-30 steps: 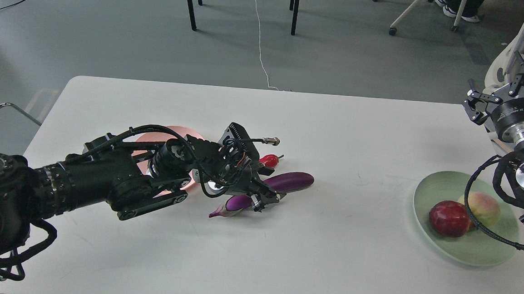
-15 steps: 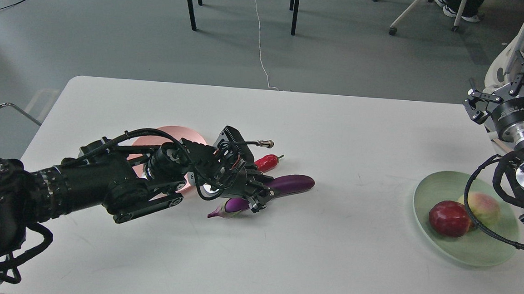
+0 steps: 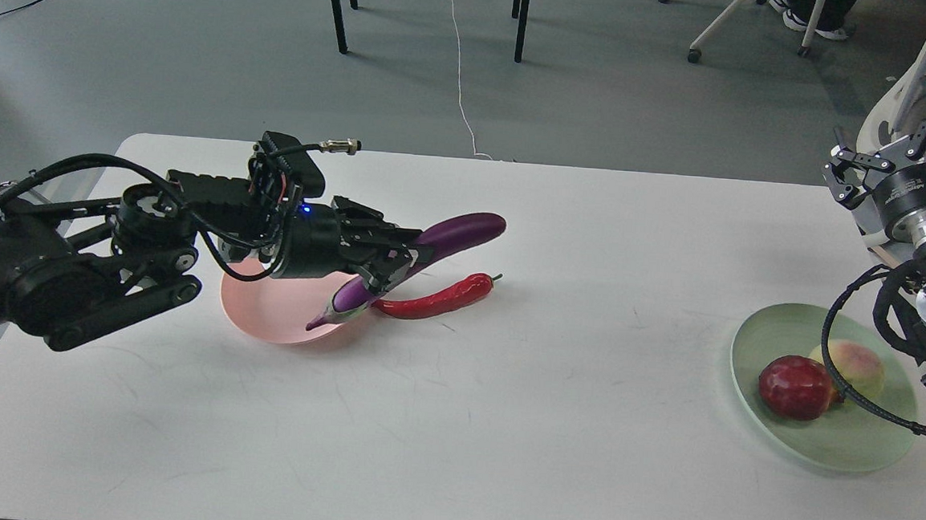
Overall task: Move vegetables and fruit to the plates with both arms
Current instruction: 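Lay the eggplant on the pink plate and open the left hand, then reach the left hand to the red chili pepper and grasp it, then place the red chili pepper on the pink plate beside the eggplant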
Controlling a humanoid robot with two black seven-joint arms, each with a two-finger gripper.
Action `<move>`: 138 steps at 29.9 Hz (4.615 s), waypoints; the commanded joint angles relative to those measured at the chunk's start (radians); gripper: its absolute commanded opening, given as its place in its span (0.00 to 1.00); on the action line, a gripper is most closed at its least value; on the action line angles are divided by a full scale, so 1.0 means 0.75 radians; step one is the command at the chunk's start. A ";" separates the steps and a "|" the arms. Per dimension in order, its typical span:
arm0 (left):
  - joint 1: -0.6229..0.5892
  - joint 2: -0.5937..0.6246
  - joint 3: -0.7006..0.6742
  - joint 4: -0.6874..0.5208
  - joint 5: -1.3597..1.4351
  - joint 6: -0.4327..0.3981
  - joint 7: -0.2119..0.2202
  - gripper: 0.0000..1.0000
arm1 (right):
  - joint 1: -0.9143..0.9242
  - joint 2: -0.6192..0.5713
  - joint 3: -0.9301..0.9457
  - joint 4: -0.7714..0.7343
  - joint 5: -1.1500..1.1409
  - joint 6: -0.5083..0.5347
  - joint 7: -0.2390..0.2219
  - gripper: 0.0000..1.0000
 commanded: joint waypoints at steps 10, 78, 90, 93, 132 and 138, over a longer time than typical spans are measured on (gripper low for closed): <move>0.127 -0.026 0.113 0.440 -0.003 0.008 -0.008 0.19 | 0.001 0.009 -0.005 0.008 0.000 0.000 -0.004 0.98; -0.075 -0.546 0.248 0.428 0.212 -0.027 0.149 0.62 | -0.070 -0.046 0.116 0.120 0.000 0.000 0.010 0.99; -0.040 -0.523 0.268 0.452 0.210 0.012 0.151 0.62 | -0.072 -0.055 0.116 0.120 0.000 0.000 0.010 0.99; -0.008 -0.521 0.266 0.452 0.210 0.020 0.151 0.62 | -0.072 -0.055 0.116 0.122 0.000 0.000 0.010 0.99; 0.082 0.230 0.097 -0.109 0.017 -0.181 0.188 0.14 | -0.074 -0.061 0.138 0.138 0.000 0.000 0.010 0.99; 0.101 0.183 0.092 -0.065 0.013 -0.134 0.237 0.50 | -0.074 -0.065 0.136 0.138 0.000 0.000 0.008 0.99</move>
